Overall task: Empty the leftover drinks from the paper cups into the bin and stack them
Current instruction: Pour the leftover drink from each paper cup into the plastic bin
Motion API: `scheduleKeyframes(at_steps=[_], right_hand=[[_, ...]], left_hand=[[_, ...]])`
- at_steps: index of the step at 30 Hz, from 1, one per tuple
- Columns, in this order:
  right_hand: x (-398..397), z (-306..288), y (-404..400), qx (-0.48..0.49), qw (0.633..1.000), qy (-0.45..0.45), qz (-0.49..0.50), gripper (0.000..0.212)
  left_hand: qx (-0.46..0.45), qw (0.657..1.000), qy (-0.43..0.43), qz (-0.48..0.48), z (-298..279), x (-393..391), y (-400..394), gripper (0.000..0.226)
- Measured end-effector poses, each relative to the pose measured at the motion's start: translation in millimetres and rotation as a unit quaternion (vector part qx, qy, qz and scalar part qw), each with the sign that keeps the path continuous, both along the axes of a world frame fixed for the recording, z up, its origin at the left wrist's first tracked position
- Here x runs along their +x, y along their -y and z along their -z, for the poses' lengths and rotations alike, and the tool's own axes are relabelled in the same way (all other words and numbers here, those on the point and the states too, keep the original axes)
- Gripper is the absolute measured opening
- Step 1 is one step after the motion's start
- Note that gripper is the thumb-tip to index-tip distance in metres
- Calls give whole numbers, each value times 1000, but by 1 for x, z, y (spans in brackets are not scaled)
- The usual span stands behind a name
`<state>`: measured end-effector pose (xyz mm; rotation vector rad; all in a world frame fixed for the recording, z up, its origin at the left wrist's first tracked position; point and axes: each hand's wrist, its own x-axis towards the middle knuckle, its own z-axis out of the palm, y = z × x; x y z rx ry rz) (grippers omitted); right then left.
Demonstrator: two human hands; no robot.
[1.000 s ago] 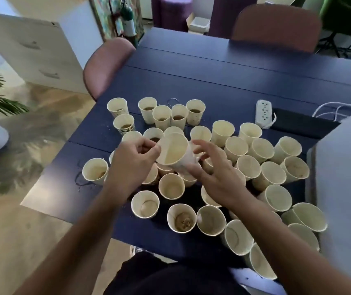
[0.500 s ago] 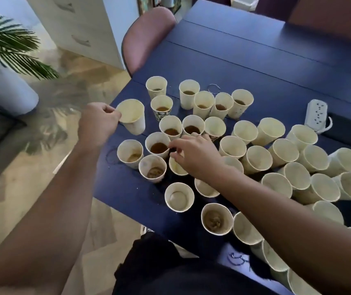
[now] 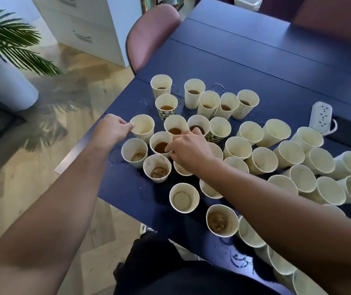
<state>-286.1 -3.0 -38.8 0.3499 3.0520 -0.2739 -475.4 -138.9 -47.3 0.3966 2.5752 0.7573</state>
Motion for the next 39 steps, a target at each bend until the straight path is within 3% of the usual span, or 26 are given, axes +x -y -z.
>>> scheduleKeyframes(at_steps=[11,15,22,27,36,39], right_hand=[[-2,3,0,1,999,-38,-6,26],[-2,1,0,13,997,-77,2,18],[4,-15,-5,28,986,-166,15,11],[20,-41,-12,23,972,-235,22,8],[97,-91,-33,39,941,-330,66,3],[128,-100,-39,7,925,-362,111,15]], left_hand=[[88,989,-117,-15,-28,18,15,26],[108,983,-148,-15,-38,29,20,22],[131,983,-125,24,-56,46,15,9],[120,985,-72,103,-68,62,-3,25],[91,969,-129,189,-130,126,-54,24],[109,962,-135,209,-151,150,-70,24]])
